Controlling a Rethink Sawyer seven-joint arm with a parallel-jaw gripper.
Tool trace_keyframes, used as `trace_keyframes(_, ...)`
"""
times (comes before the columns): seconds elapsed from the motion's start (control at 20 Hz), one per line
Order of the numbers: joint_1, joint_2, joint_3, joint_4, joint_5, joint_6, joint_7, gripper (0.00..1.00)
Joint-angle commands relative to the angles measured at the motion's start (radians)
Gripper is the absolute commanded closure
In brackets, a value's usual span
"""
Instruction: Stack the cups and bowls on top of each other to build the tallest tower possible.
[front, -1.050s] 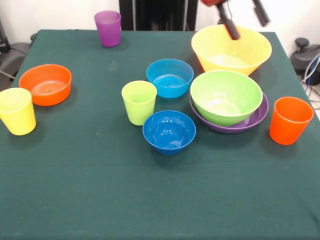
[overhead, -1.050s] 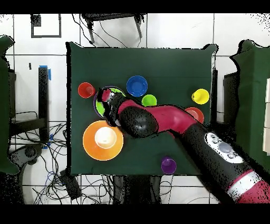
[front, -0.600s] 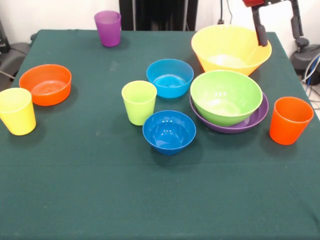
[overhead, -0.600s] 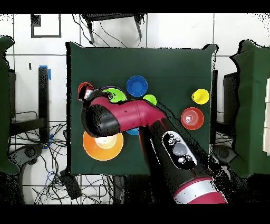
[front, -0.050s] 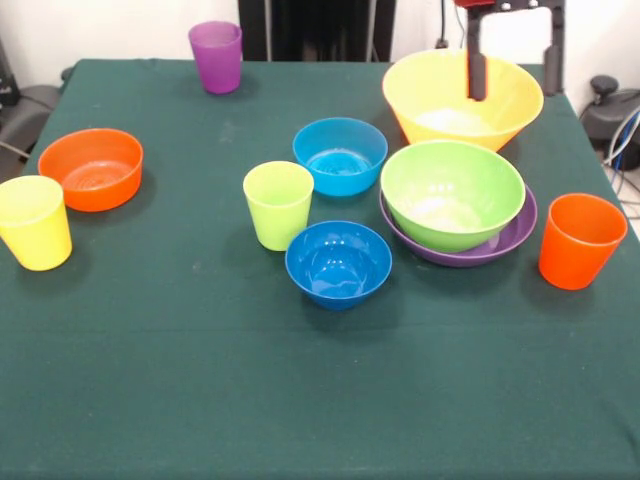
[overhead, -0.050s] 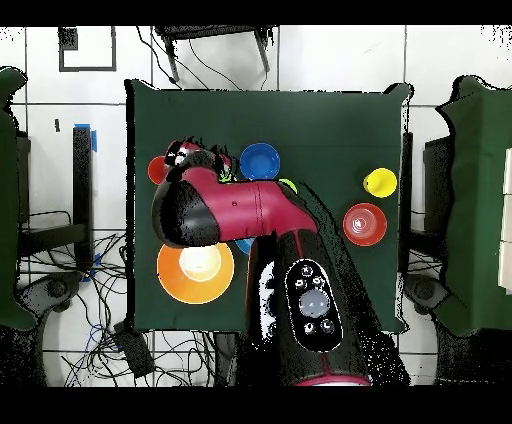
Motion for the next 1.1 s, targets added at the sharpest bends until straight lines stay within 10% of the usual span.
trace_keyframes(0.05, 0.091, 0.08, -0.227, -0.107, 0.029, 0.162, 0.18, 0.0)
trace_keyframes(1.1, 0.344, 0.364, -0.413, -0.157, 0.348, -0.074, 0.21, 0.0)
